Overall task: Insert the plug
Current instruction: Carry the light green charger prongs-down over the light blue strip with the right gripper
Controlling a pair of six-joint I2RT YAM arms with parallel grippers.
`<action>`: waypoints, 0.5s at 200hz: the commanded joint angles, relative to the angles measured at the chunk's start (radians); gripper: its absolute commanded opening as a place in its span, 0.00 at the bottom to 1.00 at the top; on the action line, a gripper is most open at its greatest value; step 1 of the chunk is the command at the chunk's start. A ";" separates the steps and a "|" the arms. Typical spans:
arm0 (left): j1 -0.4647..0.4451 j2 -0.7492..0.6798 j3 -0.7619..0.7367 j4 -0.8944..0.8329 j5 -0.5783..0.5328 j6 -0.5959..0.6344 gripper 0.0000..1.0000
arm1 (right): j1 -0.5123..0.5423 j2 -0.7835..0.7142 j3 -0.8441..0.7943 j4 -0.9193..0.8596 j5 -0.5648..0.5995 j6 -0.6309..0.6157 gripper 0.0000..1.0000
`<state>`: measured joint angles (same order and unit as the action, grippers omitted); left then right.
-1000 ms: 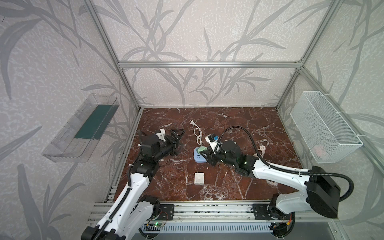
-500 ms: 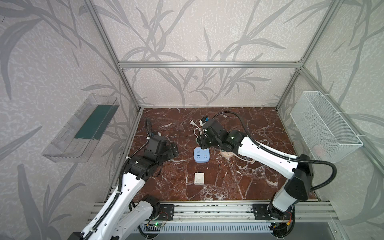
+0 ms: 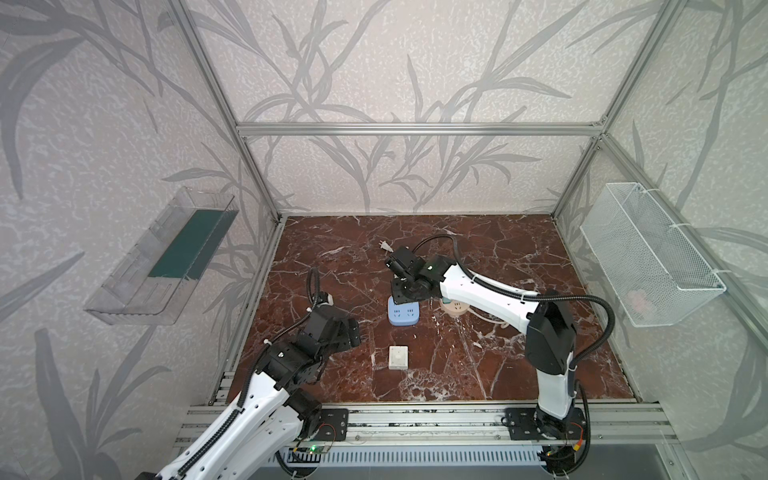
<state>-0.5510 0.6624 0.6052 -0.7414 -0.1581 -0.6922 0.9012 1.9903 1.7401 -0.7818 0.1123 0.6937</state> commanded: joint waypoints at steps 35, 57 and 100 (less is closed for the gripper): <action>-0.004 0.005 -0.009 0.063 0.048 0.012 0.92 | -0.019 0.080 0.128 -0.114 -0.055 0.065 0.00; -0.005 0.009 -0.007 0.069 0.052 0.017 0.92 | -0.018 0.087 0.131 -0.108 -0.054 0.073 0.00; -0.005 0.018 -0.012 0.102 0.084 0.031 0.92 | -0.019 0.117 0.154 -0.122 -0.059 0.083 0.00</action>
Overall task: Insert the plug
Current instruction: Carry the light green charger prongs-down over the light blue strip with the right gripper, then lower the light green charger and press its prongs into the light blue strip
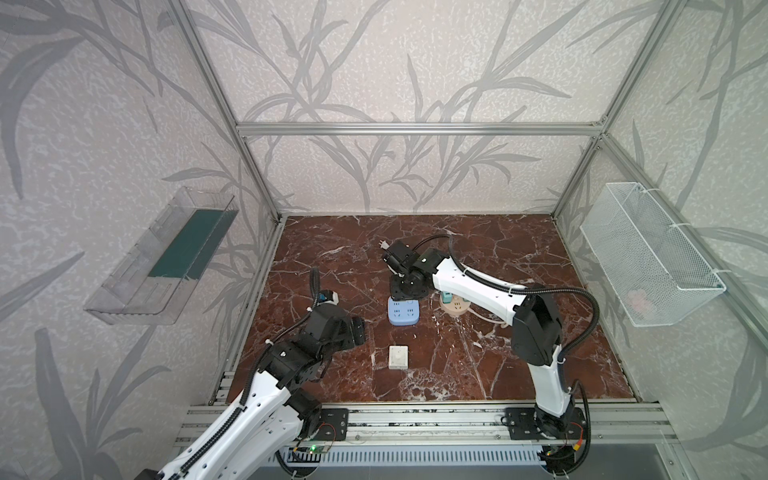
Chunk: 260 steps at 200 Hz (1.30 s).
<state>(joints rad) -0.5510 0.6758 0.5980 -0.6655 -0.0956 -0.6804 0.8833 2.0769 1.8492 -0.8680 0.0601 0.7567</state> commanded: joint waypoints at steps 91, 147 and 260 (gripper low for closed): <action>-0.004 0.024 -0.007 0.052 0.057 0.027 0.92 | -0.002 0.080 0.090 -0.055 -0.014 0.011 0.00; -0.005 0.025 -0.009 0.058 0.061 0.025 0.92 | -0.001 0.101 0.099 -0.060 -0.016 0.001 0.00; -0.003 0.028 -0.007 0.062 0.057 0.025 0.92 | -0.003 0.122 0.110 -0.068 -0.003 -0.013 0.00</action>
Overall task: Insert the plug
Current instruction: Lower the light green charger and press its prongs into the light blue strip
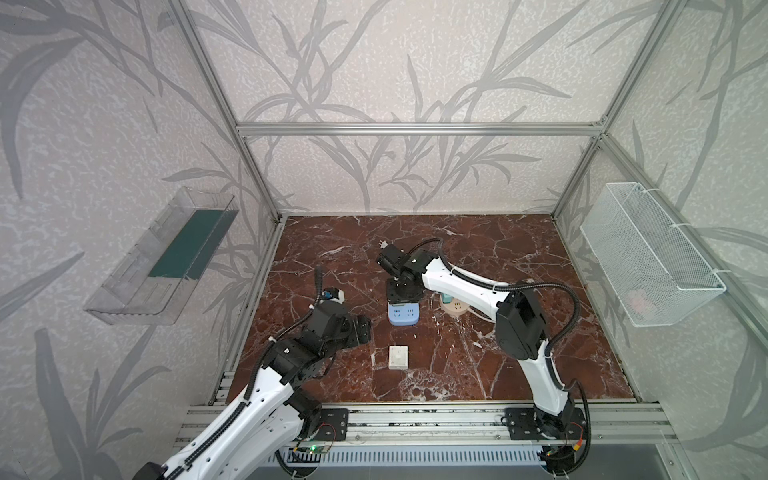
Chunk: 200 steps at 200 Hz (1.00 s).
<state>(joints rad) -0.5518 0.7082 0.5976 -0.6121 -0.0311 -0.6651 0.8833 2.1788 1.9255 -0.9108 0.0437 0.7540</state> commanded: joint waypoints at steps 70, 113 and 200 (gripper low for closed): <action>-0.002 -0.007 -0.009 0.011 -0.007 0.007 0.92 | -0.002 0.040 0.051 -0.035 0.016 -0.021 0.00; -0.002 -0.007 -0.010 0.013 -0.008 0.007 0.92 | -0.001 0.042 0.054 -0.037 0.024 -0.025 0.00; -0.003 -0.004 -0.010 0.017 -0.009 0.005 0.92 | -0.001 0.057 0.065 -0.047 0.031 -0.035 0.00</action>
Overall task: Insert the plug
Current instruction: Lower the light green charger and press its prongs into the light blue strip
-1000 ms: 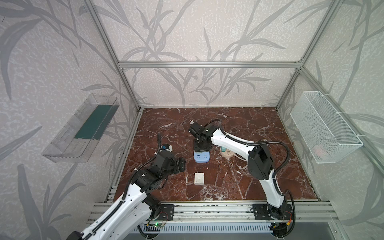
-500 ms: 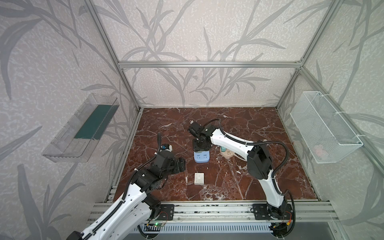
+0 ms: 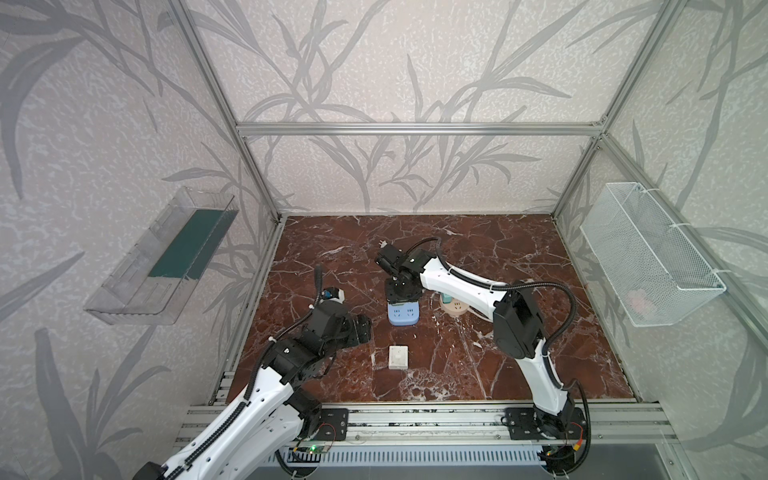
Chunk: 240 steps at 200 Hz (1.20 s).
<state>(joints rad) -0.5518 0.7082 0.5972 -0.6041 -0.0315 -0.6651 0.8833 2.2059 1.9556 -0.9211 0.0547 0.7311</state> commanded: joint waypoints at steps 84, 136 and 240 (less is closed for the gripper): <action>-0.003 -0.003 -0.011 0.017 -0.007 0.005 0.92 | 0.002 0.087 0.119 -0.106 0.038 -0.027 0.00; -0.003 -0.008 -0.014 0.021 -0.005 0.007 0.92 | 0.012 0.206 0.303 -0.265 0.057 -0.056 0.00; -0.003 -0.014 -0.028 0.040 -0.003 0.009 0.92 | 0.019 0.297 0.384 -0.367 0.052 -0.056 0.00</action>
<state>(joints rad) -0.5518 0.6952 0.5804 -0.5865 -0.0307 -0.6651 0.8959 2.4592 2.3627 -1.2022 0.0975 0.6830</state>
